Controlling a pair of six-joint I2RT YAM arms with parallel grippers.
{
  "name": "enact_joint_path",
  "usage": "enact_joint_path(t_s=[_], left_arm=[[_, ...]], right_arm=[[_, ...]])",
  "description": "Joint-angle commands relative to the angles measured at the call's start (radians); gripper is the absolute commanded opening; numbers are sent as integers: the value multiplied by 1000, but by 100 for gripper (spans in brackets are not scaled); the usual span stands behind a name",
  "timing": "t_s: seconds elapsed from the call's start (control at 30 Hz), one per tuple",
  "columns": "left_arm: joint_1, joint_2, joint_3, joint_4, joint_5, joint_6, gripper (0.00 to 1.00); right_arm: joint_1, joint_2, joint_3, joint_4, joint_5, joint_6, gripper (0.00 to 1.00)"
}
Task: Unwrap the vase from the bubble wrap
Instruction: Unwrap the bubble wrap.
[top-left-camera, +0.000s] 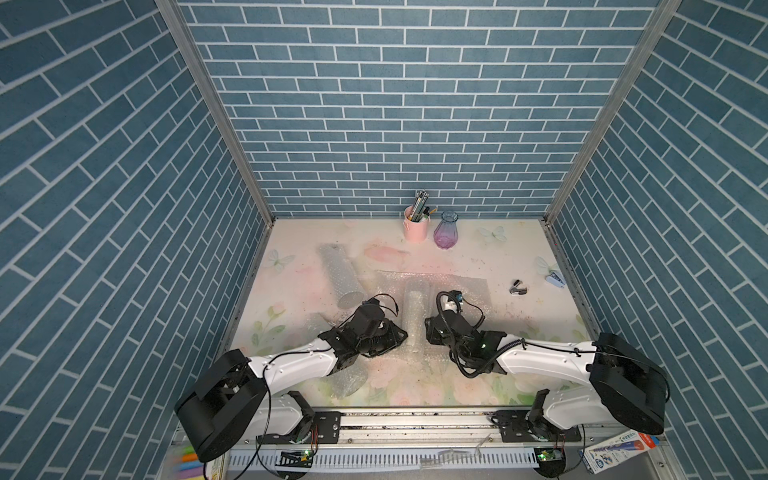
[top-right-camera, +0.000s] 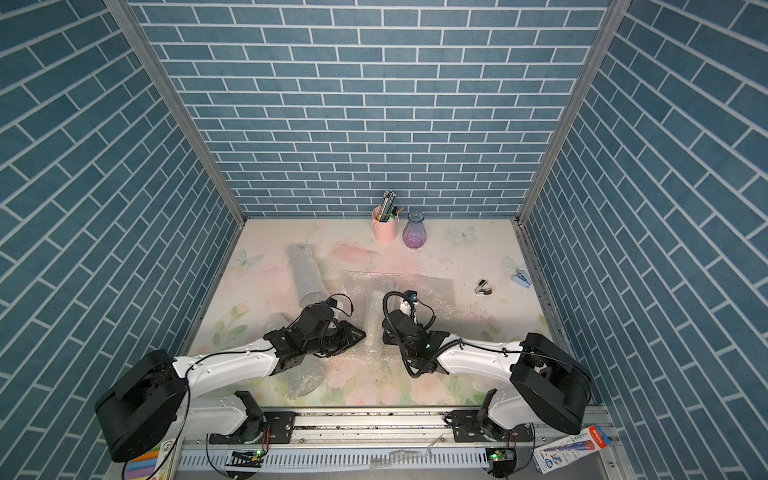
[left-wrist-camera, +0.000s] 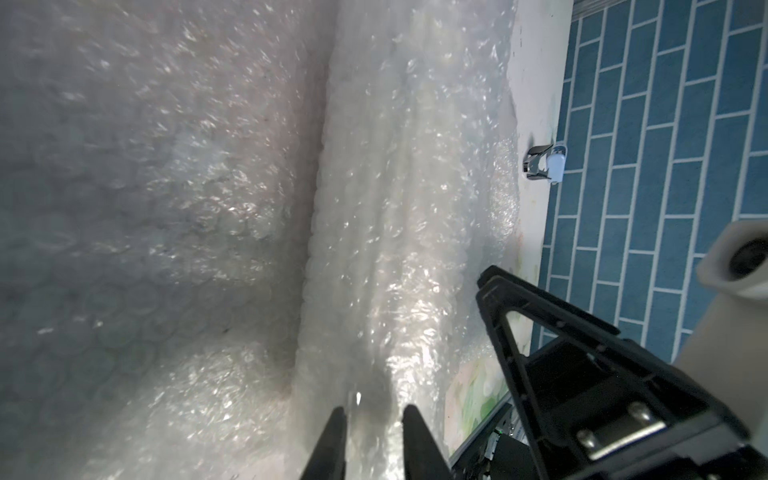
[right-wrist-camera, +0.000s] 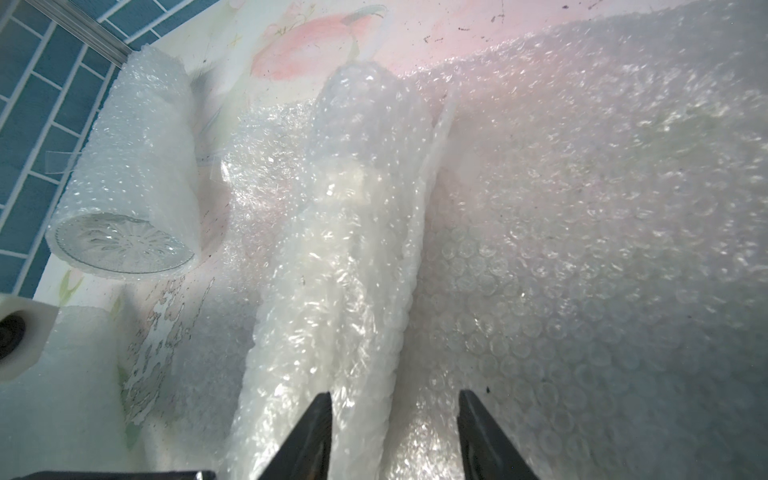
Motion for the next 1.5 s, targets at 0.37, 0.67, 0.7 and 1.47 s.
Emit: enact_joint_path(t_s=[0.37, 0.67, 0.7, 1.47], left_arm=[[3, -78, 38, -86, -5, 71, 3], [-51, -56, 131, -148, -11, 134, 0], [-59, -52, 139, -150, -12, 137, 0], [-231, 226, 417, -244, -39, 256, 6]], right_arm=[[-3, 10, 6, 4, 19, 21, 49], [-5, 5, -1, 4, 25, 23, 50], [-5, 2, -2, 4, 27, 25, 49], [-45, -455, -198, -203, 274, 59, 50]])
